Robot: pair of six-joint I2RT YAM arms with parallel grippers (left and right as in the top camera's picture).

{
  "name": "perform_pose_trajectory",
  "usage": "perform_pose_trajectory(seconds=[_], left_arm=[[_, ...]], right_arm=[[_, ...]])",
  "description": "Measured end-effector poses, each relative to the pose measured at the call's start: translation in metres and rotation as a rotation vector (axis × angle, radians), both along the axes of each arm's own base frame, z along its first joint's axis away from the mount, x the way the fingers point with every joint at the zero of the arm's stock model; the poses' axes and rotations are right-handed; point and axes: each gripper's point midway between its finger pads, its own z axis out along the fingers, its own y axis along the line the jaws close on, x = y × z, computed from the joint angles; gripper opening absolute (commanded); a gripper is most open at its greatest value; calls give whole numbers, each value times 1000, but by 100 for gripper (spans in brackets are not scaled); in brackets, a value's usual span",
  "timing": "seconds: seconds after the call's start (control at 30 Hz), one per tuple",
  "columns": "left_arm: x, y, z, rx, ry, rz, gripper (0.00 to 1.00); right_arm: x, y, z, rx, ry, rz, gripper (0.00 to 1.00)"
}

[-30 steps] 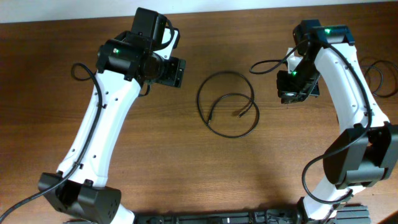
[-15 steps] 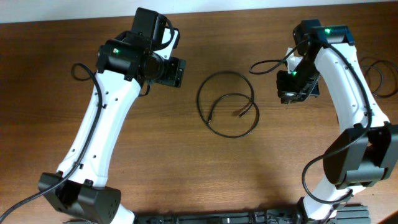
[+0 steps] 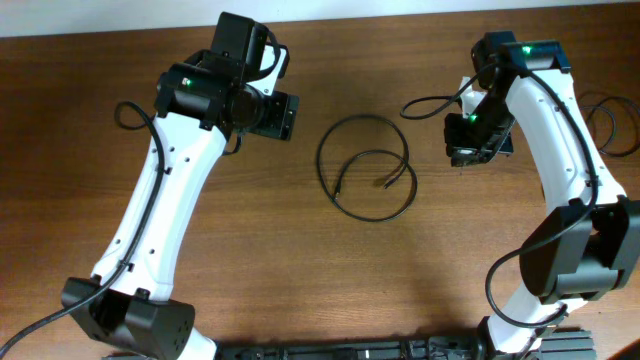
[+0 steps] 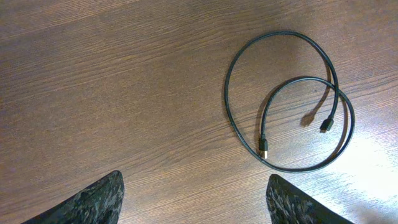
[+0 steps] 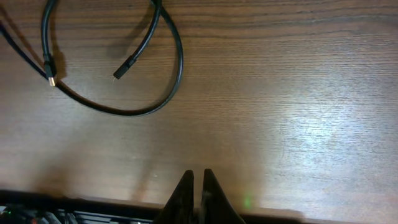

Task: Untangle cables

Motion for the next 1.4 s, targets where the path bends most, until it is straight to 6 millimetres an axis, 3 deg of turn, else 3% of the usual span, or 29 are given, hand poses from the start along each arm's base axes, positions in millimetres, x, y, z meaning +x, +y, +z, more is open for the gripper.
perform_pose_trajectory(seconds=[0.2,0.33,0.47,0.5,0.57,0.6,0.67,0.7,0.73,0.77,0.8,0.83,0.87,0.9,0.93,0.97,1.0,1.07,1.1,1.13,1.17,1.2,1.3,1.37,1.4], left_arm=[[0,0,0,0,0,0,73],[0,0,0,0,0,0,73],[0,0,0,0,0,0,73],[0,0,0,0,0,0,73],[0,0,0,0,0,0,73],[0,0,0,0,0,0,73],[0,0,0,0,0,0,73],[0,0,0,0,0,0,73],[0,0,0,0,-1,0,73],[0,0,0,0,0,0,73],[0,0,0,0,0,0,73],[0,0,0,-1,-1,0,73],[0,0,0,-1,-1,0,73],[0,0,0,0,0,0,73],[0,0,0,0,0,0,73],[0,0,0,0,0,0,73],[0,0,0,0,0,0,73],[0,0,0,0,-1,0,73],[0,0,0,-1,0,0,73],[0,0,0,-1,-1,0,73],[0,0,0,0,0,0,73],[0,0,0,0,0,0,73],[0,0,0,0,0,0,73],[0,0,0,-1,0,0,73],[0,0,0,0,0,0,73]], right_arm=[[-8,22,7,134,35,-1,4],[-25,68,33,478,3,241,4],[-24,83,45,597,-66,335,4],[-24,84,46,608,-75,345,10],[-24,86,47,623,-87,360,66],[-24,86,48,628,-86,361,98],[-24,86,48,630,-89,365,98],[-24,87,48,632,-91,366,85],[-24,87,48,633,-91,368,8],[-24,87,48,634,-90,366,23],[-24,87,48,635,-94,369,62],[-24,87,48,635,-93,368,49],[-24,87,49,635,-90,364,7],[-24,87,49,635,-91,364,57],[-24,87,48,635,-92,365,22],[-25,87,48,635,-87,362,4],[-24,87,48,636,-95,368,39],[-24,87,48,635,-88,363,20],[-24,87,48,635,-92,364,35],[-24,87,48,636,-93,366,70],[-24,87,48,635,-90,365,88],[-25,87,48,636,-87,363,99],[-25,87,48,636,-88,365,99],[-25,87,48,636,-88,365,25],[-24,87,48,636,-91,367,18]])
